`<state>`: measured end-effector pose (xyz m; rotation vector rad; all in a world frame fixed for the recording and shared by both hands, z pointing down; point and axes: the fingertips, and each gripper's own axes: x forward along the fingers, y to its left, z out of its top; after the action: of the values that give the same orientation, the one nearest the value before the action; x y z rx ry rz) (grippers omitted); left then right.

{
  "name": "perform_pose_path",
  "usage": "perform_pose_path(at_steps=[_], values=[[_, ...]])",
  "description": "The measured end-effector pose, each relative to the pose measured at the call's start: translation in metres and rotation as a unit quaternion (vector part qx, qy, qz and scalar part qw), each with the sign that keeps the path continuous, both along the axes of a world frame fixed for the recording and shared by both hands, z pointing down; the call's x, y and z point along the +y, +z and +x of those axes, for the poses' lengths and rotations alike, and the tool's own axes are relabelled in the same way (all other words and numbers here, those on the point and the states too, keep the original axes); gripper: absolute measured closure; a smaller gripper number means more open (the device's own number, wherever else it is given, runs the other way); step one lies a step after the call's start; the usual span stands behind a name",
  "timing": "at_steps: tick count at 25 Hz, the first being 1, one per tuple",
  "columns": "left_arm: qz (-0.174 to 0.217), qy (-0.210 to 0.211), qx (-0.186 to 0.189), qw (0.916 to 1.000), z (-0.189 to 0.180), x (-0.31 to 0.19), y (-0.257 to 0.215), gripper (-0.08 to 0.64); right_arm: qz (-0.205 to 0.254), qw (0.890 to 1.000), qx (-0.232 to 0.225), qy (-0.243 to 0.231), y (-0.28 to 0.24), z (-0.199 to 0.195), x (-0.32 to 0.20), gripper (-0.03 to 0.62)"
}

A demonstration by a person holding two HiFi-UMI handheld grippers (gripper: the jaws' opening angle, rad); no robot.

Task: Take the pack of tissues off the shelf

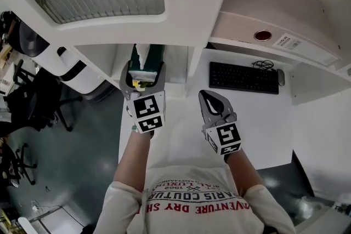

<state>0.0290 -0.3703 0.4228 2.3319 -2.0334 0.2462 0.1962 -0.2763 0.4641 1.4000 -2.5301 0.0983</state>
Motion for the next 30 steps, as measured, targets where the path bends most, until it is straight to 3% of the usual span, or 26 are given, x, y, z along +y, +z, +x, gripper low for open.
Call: perform_pose_path(at_steps=[11, 16, 20, 25, 30], values=[[0.017, 0.039, 0.000, 0.9991, -0.017, 0.063, -0.021, 0.138, 0.014, 1.000, 0.007, 0.002, -0.018, -0.014, 0.038, 0.592], [0.022, 0.063, 0.019, 0.9976, -0.032, 0.104, -0.036, 0.137, 0.019, 1.000, 0.008, 0.003, -0.026, -0.032, 0.067, 0.592], [0.030, 0.083, 0.009, 0.9961, -0.044, 0.138, -0.045, 0.137, 0.017, 1.000, -0.014, 0.013, -0.037, -0.042, 0.088, 0.592], [0.044, 0.118, 0.006, 0.9920, -0.059, 0.176, -0.052, 0.137, 0.018, 0.999, -0.025, 0.020, -0.048, -0.057, 0.117, 0.592], [0.057, 0.159, 0.026, 0.9852, -0.065, 0.209, -0.054, 0.140, 0.032, 0.999, -0.022, 0.021, -0.059, -0.063, 0.141, 0.592]])
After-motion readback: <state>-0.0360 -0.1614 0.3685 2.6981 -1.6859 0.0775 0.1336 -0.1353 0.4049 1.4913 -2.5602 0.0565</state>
